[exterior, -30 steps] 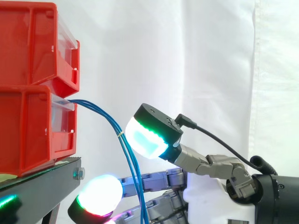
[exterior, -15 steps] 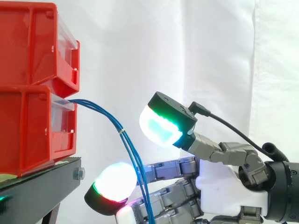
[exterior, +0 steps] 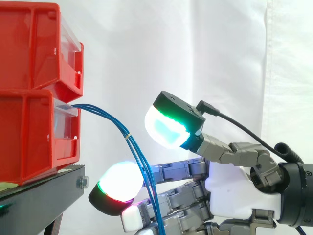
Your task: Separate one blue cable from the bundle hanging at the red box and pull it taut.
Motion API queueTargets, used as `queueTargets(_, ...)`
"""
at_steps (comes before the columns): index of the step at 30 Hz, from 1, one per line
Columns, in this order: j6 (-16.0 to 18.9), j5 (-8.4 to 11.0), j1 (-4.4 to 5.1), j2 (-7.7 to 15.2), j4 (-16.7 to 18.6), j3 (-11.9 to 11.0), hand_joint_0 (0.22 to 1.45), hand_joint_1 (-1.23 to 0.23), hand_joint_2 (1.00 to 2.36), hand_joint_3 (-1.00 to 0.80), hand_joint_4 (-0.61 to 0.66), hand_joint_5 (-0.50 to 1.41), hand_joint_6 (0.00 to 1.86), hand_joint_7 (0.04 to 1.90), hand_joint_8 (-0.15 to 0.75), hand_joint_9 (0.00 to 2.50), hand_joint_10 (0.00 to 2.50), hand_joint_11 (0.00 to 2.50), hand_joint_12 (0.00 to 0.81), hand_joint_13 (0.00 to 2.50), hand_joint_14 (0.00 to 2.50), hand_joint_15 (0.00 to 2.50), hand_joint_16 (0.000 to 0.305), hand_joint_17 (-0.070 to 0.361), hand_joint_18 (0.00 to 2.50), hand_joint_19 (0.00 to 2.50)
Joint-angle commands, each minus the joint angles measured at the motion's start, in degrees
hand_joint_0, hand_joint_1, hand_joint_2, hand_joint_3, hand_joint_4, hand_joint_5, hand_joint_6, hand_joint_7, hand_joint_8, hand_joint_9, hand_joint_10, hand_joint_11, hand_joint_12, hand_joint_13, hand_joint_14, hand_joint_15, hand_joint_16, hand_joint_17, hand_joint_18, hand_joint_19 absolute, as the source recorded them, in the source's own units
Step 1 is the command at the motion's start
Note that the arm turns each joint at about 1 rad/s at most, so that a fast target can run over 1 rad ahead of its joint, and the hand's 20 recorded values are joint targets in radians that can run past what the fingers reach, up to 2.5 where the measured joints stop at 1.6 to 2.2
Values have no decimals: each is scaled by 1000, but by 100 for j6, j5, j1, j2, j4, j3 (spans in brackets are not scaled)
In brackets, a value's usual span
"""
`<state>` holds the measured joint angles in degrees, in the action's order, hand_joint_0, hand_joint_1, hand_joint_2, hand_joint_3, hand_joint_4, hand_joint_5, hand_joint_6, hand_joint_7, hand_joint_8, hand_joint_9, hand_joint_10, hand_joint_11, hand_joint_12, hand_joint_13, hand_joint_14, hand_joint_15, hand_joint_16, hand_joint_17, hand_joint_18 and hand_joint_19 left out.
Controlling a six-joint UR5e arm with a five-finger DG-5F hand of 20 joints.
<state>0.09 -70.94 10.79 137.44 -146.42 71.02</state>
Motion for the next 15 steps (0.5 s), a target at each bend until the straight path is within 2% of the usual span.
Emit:
queueTargets(1, 0, 36, 11, 2, 8, 0, 566, -598, 1000, -500, 166, -205, 706, 914, 324, 906, 14, 511, 377, 1076, 15, 406, 37, 84, 574, 241)
queueTargets(15, -9, 27, 2, -218, -142, 0, 595, -623, 1004, -467, 156, -205, 726, 890, 315, 932, 15, 540, 372, 1100, 16, 427, 36, 81, 574, 246)
